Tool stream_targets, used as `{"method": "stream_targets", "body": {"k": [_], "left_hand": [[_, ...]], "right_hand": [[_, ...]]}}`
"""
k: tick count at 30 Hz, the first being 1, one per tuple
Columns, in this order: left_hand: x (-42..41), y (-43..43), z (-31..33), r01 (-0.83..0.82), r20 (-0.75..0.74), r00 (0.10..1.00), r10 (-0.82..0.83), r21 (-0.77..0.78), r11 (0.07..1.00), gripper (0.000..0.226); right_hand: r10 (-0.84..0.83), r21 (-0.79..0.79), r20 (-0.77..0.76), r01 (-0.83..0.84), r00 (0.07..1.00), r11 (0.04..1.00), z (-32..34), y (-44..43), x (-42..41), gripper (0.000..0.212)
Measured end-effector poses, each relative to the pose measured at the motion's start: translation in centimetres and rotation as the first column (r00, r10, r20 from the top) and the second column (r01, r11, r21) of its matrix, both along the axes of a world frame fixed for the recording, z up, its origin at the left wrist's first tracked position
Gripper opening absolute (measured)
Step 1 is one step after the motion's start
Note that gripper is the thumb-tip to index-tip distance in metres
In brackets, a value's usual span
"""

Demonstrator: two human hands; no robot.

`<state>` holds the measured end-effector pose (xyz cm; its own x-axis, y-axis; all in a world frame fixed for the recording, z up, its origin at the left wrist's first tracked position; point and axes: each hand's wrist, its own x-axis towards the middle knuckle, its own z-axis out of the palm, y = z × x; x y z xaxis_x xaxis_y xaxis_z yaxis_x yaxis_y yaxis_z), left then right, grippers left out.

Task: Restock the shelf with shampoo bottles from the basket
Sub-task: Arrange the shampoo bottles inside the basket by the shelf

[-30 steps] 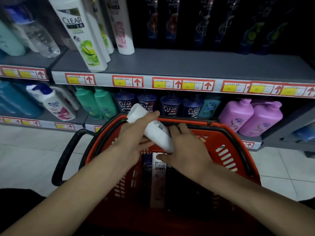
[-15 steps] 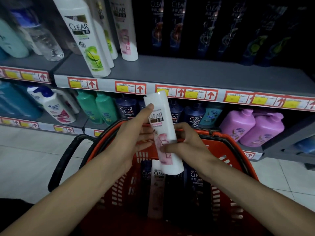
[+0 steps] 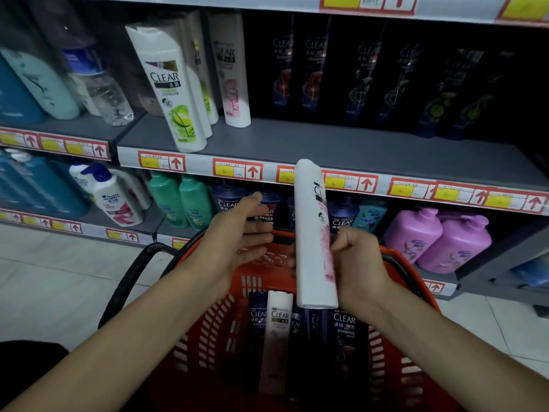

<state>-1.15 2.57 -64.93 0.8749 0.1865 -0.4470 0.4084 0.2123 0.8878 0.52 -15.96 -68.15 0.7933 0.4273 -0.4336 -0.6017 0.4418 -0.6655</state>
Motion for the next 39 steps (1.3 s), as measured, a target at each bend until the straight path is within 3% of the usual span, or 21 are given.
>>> {"method": "stream_targets", "body": {"k": [2, 11, 16, 21, 29, 39], "left_hand": [[-0.1, -0.1, 0.4, 0.008, 0.025, 1.000, -0.008, 0.016, 1.000, 0.035], [-0.7, -0.7, 2.0, 0.116, 0.199, 0.967, -0.158, 0.207, 0.971, 0.016], [-1.0, -0.4, 2.8, 0.167, 0.282, 0.928, -0.243, 0.268, 0.949, 0.021], [-0.4, 0.3, 3.3, 0.174, 0.328, 0.908, -0.261, 0.271, 0.947, 0.021], [2.6, 4.3, 4.2, 0.053, 0.394, 0.905, -0.159, 0.268, 0.962, 0.020], [7.5, 8.3, 3.8, -0.208, 0.570, 0.821, -0.027, 0.343, 0.916, 0.032]], "right_hand": [[0.021, 0.009, 0.027, -0.022, 0.999, 1.000, 0.4, -0.1, 0.0, 0.054], [0.011, -0.081, 0.151, 0.001, 0.989, 0.997, 2.8, 0.8, 0.2, 0.065], [-0.078, -0.166, 0.322, 0.138, 0.943, 0.976, 4.4, 1.8, 0.4, 0.048], [-0.037, -0.214, 0.461, 0.151, 0.887, 0.965, 5.7, 2.3, 1.6, 0.051], [0.076, -0.284, 0.557, 0.104, 0.827, 0.953, 6.8, 6.5, 4.5, 0.047], [0.229, -0.481, 0.791, 0.345, 0.568, 0.806, 8.4, 11.7, 10.6, 0.051]]}}
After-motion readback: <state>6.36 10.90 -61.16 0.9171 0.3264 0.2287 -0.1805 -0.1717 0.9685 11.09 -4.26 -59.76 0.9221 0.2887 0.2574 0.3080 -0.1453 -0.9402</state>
